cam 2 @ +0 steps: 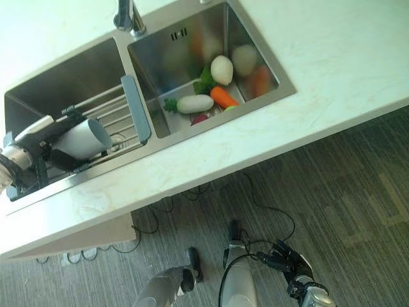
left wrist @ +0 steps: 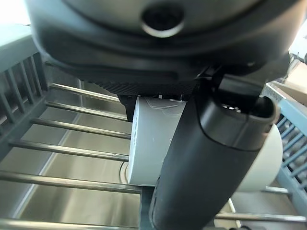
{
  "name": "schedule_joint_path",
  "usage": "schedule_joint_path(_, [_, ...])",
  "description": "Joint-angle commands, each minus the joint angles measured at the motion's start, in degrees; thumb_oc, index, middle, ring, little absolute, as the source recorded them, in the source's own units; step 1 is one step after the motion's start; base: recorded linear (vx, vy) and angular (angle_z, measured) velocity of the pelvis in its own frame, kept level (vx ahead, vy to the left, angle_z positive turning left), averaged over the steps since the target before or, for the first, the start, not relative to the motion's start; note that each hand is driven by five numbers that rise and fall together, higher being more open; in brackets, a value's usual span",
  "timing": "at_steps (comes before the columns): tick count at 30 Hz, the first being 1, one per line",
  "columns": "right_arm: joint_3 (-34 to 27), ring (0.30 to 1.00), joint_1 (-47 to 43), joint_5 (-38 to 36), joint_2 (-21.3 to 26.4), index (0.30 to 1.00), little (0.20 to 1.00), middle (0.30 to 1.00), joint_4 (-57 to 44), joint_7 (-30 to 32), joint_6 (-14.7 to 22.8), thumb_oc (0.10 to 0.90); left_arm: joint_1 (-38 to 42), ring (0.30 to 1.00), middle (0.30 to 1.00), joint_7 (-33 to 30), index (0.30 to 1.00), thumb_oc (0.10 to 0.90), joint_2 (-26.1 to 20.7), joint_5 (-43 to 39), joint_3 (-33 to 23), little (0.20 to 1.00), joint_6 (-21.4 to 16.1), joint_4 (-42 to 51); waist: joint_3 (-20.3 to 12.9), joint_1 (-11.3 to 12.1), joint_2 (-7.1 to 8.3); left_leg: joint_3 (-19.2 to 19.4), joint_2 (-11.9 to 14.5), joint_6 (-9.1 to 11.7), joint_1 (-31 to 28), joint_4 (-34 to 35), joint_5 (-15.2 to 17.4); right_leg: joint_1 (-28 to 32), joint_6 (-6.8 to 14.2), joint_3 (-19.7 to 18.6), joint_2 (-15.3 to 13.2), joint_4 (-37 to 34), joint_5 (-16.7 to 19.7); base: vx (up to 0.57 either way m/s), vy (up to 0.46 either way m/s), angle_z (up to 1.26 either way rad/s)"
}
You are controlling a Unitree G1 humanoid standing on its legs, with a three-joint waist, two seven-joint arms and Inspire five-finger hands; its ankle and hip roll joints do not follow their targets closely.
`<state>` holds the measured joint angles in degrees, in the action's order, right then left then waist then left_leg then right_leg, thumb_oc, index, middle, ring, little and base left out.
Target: Place the dishes in the dishwasher.
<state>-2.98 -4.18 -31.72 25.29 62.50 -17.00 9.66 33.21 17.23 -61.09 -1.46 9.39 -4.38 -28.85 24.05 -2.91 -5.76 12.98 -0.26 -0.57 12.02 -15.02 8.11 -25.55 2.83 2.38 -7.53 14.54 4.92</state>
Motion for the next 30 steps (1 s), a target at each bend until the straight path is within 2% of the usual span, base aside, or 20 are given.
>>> schedule_joint_path(1, [0.84, 0.900, 1.83, -1.25, 1.57, 0.900, 0.900, 0.900, -2.94, -1.09, 1.69, 0.800, -0.42, 0.300, 0.300, 3.84, 0.300, 0.400, -2.43, 0.27, 1.78, 0.300, -0.35, -1.52, -2.54, -1.92, 1.57, -6.69, 1.91, 2.80, 4.28, -2.16, 4.04, 3.79, 9.01, -0.78, -4.36, 2.64, -10.76, 0.00, 0.000, 0.00])
schedule_joint_path(8, [0.92, 0.900, 2.20, -1.33, 1.51, 0.900, 0.900, 0.900, -2.33, -1.52, 1.92, 0.800, -0.28, 0.300, 0.300, 2.41, 0.300, 0.400, -2.09, -3.80, 1.78, 0.300, -1.06, -1.70, -3.53, -1.80, 1.22, -6.34, 2.09, 2.90, 2.98, -2.16, 4.29, 4.95, 9.02, -0.17, -4.64, 2.64, -11.07, 0.00, 0.001, -0.01])
schedule_joint_path(13, [1.03, 0.900, 2.90, -1.48, 0.37, 0.900, 0.900, 0.900, -1.69, -0.75, 1.90, 0.800, -3.36, 0.300, 0.300, -5.22, 0.300, 0.400, -1.82, -3.50, -2.36, 0.300, -5.66, -2.16, -5.55, -1.17, 0.82, -6.09, 2.39, 3.05, 1.10, -2.16, 4.65, 7.03, 8.89, 0.95, -4.85, 2.64, -11.83, 0.00, 0.000, 0.00])
schedule_joint_path(17, [0.40, 0.900, 3.76, -2.93, -0.37, 0.900, 0.900, 0.900, -0.43, -0.05, 1.62, 0.800, -5.16, 0.300, 0.300, -11.50, 0.300, 0.400, -2.55, -6.44, -6.20, 0.300, -9.64, 0.02, -7.35, -0.22, 0.40, -5.81, 2.88, 3.18, -0.51, -2.16, 4.94, 9.18, 8.74, 2.13, -5.13, 2.64, -12.73, 0.00, -0.017, 0.11])
schedule_joint_path(19, [-0.21, 0.900, 4.58, -3.15, -1.09, 0.900, 0.900, 0.900, 0.21, 0.59, 1.35, 0.800, -8.83, 0.300, 0.300, -16.34, 0.300, 0.400, -2.70, -4.98, -10.06, 0.300, -12.62, 2.12, -8.95, 0.67, 0.10, -5.91, 3.25, 3.45, -1.73, -2.16, 5.08, 10.93, 8.49, 3.11, -5.16, 2.64, -13.51, 0.04, -0.031, 0.19])
schedule_joint_path(20, [-0.56, 0.900, 5.16, -2.18, -1.89, 0.900, 0.900, 0.900, 1.01, 0.73, 1.59, 0.800, -13.42, 0.300, 0.300, -22.36, 0.300, 0.400, -2.26, -2.69, -14.74, 0.300, -15.79, 4.62, -10.61, 1.89, -0.02, -6.36, 3.67, 3.64, -3.03, -2.16, 5.26, 12.88, 8.18, 4.10, -5.18, 2.64, -14.44, 0.06, -0.064, 0.31])
schedule_joint_path(23, [-0.02, 0.900, 5.72, -0.66, -2.51, 0.900, 0.900, 0.900, 1.87, 0.41, 1.99, 0.800, -17.84, 0.300, 0.300, -29.10, 0.300, 0.400, -2.11, -1.49, -20.08, 0.300, -16.72, 8.88, -12.41, 3.38, -0.06, -7.27, 4.08, 3.80, -4.38, -2.16, 5.44, 14.88, 7.82, 5.02, -5.08, 2.64, -15.49, 0.05, -0.091, 0.35])
schedule_joint_path(27, [1.78, 0.900, 5.07, 1.84, -3.27, 0.900, 0.900, 0.900, 2.04, -0.74, 1.83, 0.800, -28.04, 0.300, 0.300, -41.46, 0.300, 0.400, 0.54, 4.59, -30.56, 0.300, -17.71, 16.90, -14.06, 7.45, 0.02, -10.62, 4.53, 4.68, -5.98, -2.16, 5.23, 18.45, 6.70, 6.62, -4.41, 2.64, -17.66, 0.04, -0.186, 0.27])
schedule_joint_path(30, [2.84, 0.900, 4.76, 4.28, -3.57, 0.900, 0.900, 0.900, 1.85, -1.95, 1.85, 0.800, -32.62, 0.300, 0.300, -47.33, 0.300, 0.400, 2.09, 8.02, -35.10, 0.300, -17.77, 20.06, -14.33, 9.52, -0.09, -12.46, 4.73, 5.40, -5.95, -2.16, 4.54, 19.69, 6.13, 8.04, -4.13, 2.64, -18.53, 0.02, -0.159, 0.34])
